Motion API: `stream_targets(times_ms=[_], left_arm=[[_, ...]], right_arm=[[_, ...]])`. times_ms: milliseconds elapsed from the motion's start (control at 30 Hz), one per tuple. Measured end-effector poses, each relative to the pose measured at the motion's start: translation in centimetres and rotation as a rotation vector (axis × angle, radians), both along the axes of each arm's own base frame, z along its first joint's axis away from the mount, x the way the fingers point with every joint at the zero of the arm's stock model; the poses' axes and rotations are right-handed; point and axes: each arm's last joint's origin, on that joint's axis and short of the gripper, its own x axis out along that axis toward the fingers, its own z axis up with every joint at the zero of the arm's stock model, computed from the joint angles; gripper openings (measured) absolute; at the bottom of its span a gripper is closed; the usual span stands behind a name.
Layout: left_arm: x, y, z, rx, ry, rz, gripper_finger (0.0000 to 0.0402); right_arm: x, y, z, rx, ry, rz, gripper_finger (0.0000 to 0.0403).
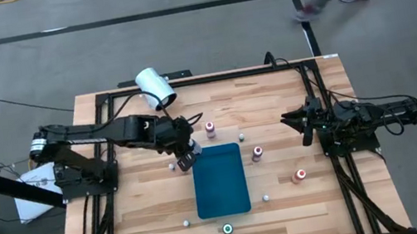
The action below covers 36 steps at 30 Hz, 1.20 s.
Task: Pick & Place food coloring
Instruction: Put the large black food coloring bottle into the blue bin
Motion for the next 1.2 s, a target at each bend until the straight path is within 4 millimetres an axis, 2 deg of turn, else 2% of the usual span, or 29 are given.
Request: stream_targets(times_ms=[433,833,1200], left_arm=[[0.2,0.5,-0.1,0.009,0.001,0.013,0.0129],[3.2,0.7,-4.6,0.004,0.16,-0.023,0.0129],[4.3,0.0,-6.0,0.019,0.165,-0.014,0.0129]], right_arm=[[0.0,0.0,-0.2,-0.004,0.017,0.0,0.0093],[-0.1,0.0,-0.4,-0.006,0.046,0.0,0.0093],[-0.1,0.0,-0.5,-0.006,0.052,0.0,0.0093]])
